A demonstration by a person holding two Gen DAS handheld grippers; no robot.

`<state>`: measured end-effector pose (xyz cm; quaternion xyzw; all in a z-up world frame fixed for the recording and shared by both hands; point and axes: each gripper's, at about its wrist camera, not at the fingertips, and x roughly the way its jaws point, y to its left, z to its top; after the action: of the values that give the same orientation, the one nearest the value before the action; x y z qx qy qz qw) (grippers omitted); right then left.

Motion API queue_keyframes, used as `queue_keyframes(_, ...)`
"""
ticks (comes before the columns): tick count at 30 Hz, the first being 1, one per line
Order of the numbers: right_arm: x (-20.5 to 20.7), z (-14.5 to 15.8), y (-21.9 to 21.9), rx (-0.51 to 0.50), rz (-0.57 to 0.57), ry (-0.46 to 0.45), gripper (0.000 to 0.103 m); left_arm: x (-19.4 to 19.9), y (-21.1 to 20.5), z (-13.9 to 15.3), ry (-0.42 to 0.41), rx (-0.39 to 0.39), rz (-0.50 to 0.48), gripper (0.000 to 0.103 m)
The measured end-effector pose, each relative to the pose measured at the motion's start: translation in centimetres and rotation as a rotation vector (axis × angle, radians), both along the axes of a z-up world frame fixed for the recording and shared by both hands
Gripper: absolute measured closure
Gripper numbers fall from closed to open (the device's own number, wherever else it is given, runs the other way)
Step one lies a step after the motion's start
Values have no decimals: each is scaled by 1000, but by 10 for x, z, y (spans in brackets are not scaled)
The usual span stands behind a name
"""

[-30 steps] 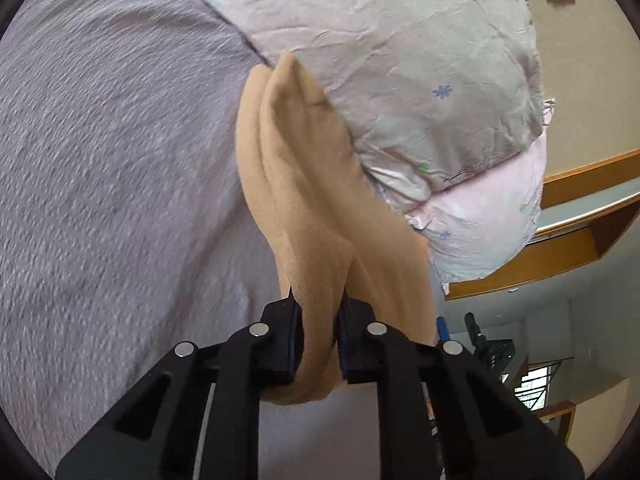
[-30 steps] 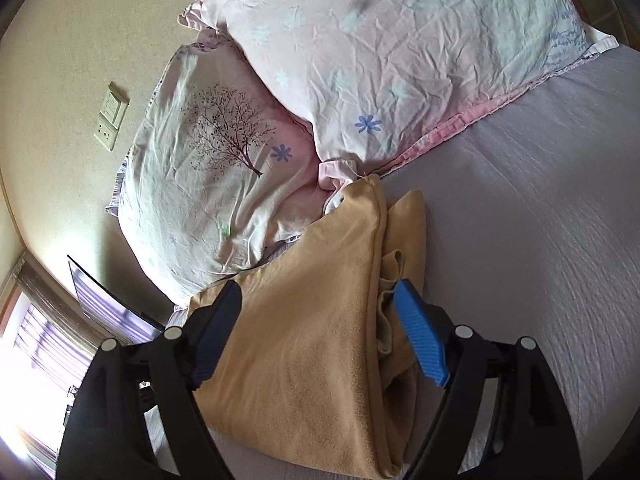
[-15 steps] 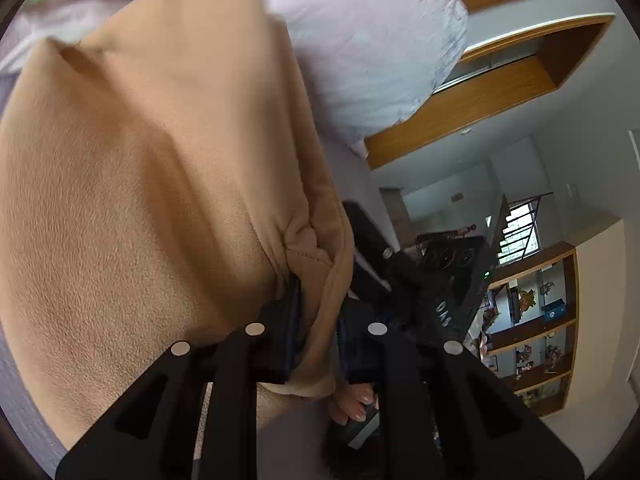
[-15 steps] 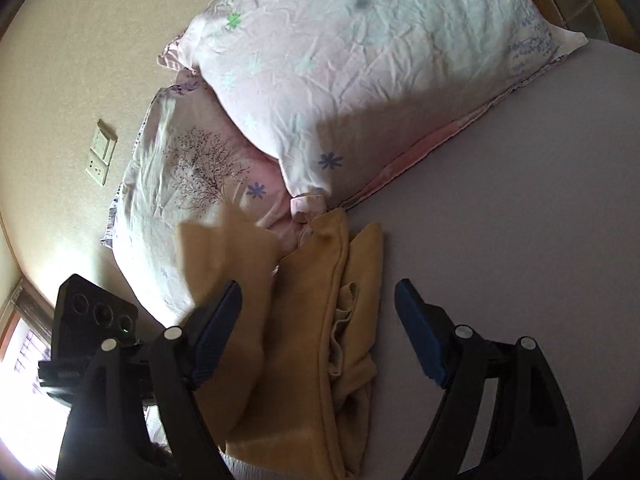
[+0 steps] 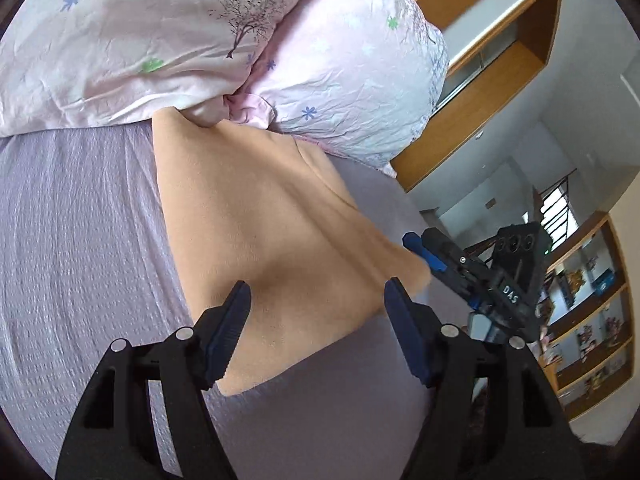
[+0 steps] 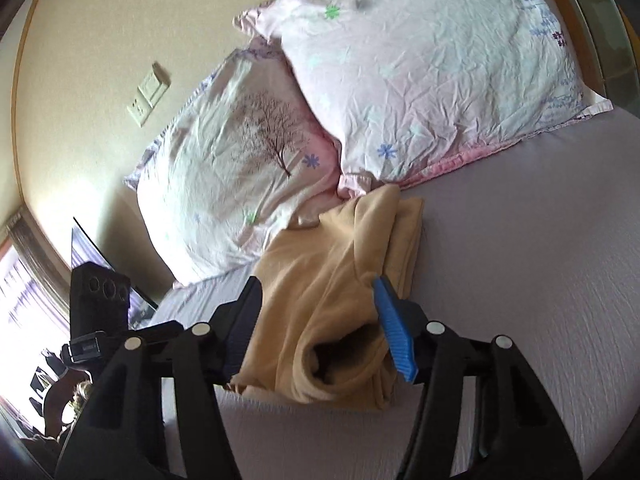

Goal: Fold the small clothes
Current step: 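Lift the hem with the left gripper and fold it toward the collar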

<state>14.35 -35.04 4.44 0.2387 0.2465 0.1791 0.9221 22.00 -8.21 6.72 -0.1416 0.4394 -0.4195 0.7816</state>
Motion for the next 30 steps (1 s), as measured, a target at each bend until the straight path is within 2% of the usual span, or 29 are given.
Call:
queue_keyframes(1, 0, -3, 4, -32, 11, 46, 57, -2, -5, -4, -15, 45, -3, 34)
queue_keyframes(2, 2, -9, 8, -70, 2, 84, 80, -5, -10, -10, -23, 91, -8, 34)
queue_keyframes(3, 7, -16, 11, -118, -17, 149, 84, -9, -10, -16, -25, 130, -15, 34)
queue_keyframes(4, 12, -26, 12, -160, -35, 235, 84, -10, -9, -19, -25, 155, -17, 34)
queue_keyframes(5, 14, -34, 9, -151, -36, 276, 80, -12, -3, -20, -20, 142, -16, 34)
queue_keyframes(6, 12, -36, 3, -101, -27, 276, 75, -11, 4, -18, -10, 111, -2, 34)
queue_keyframes(8, 11, -32, -12, 17, -18, 255, 28, 1, 24, -13, 13, 45, 81, 31)
queue_keyframes(9, 12, -28, -19, 75, -12, 233, 23, 10, 34, -13, 34, 23, 131, 25)
queue_keyframes(10, 15, -24, -23, 108, -2, 213, 22, 20, 42, -16, 63, 4, 166, 23)
queue_keyframes(14, 48, -35, -21, 146, 51, 306, 24, 57, 47, -43, 225, 0, 199, 23)
queue_keyframes(16, 59, -47, -19, 157, 65, 356, 33, 67, 41, -56, 284, 2, 188, 23)
queue_keyframes(18, 65, -57, -16, 177, 90, 375, 48, 69, 38, -59, 280, -34, 177, 24)
queue_keyframes(19, 66, -60, -15, 191, 105, 366, 61, 71, 35, -62, 294, -59, 156, 34)
queue_keyframes(20, 66, -62, -13, 206, 116, 357, 69, 71, 35, -63, 301, -73, 158, 40)
queue_keyframes(22, 67, -61, -7, 210, 125, 332, 72, 71, 38, -63, 280, -62, 168, 67)
queue_keyframes(26, 64, -47, 17, 197, 185, 282, 73, 55, 77, -50, 241, -111, 205, 71)
queue_keyframes(28, 61, -45, 34, 175, 233, 266, 73, 45, 101, -42, 204, -111, 235, 71)
queue_keyframes(30, 64, -46, 55, 132, 273, 261, 73, 37, 116, -38, 166, -73, 262, 71)
